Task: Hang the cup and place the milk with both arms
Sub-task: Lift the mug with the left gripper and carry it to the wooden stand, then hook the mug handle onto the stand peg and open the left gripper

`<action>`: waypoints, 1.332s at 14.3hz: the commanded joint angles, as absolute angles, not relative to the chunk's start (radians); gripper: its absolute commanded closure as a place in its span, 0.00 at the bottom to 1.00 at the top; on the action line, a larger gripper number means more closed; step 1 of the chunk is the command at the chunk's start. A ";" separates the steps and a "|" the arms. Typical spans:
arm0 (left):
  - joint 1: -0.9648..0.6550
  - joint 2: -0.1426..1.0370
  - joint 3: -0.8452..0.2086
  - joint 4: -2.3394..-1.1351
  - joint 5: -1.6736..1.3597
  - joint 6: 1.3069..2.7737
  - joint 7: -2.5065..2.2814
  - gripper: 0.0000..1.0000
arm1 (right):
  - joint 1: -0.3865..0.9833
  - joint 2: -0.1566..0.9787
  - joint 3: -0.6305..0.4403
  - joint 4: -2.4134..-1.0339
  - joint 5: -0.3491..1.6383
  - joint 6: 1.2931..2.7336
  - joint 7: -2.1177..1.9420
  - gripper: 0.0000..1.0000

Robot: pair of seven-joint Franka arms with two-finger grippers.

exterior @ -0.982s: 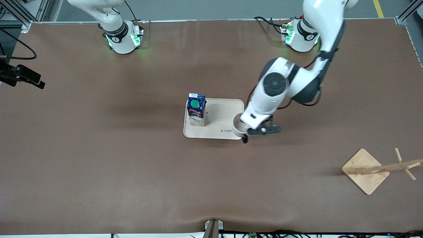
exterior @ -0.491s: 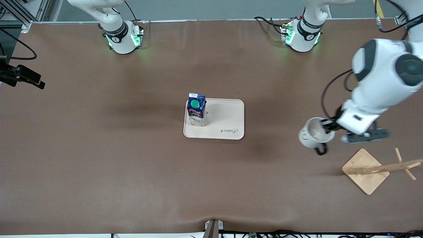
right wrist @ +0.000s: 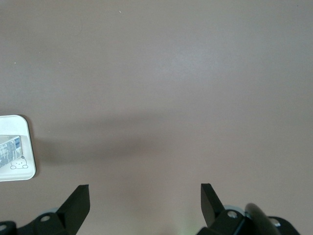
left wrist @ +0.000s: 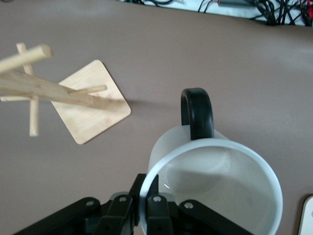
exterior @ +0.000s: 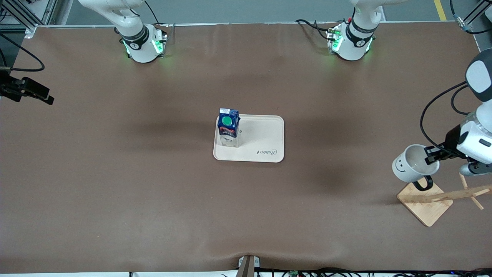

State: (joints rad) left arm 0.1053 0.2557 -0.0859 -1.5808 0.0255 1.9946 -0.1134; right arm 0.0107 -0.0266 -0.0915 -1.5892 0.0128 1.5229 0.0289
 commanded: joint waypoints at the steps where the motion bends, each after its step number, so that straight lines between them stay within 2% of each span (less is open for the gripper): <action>1: 0.179 0.327 -0.095 -1.485 0.041 1.974 -0.087 1.00 | -0.006 -0.012 -0.078 -1.563 0.012 1.513 0.021 0.00; 8: 0.201 0.365 -0.094 -1.411 0.043 1.976 -0.092 1.00 | -0.006 -0.012 -0.078 -1.563 0.014 1.513 0.021 0.00; 19: 0.259 0.394 -0.094 -1.376 0.041 1.988 -0.051 1.00 | -0.011 -0.012 -0.078 -1.563 0.015 1.513 0.021 0.00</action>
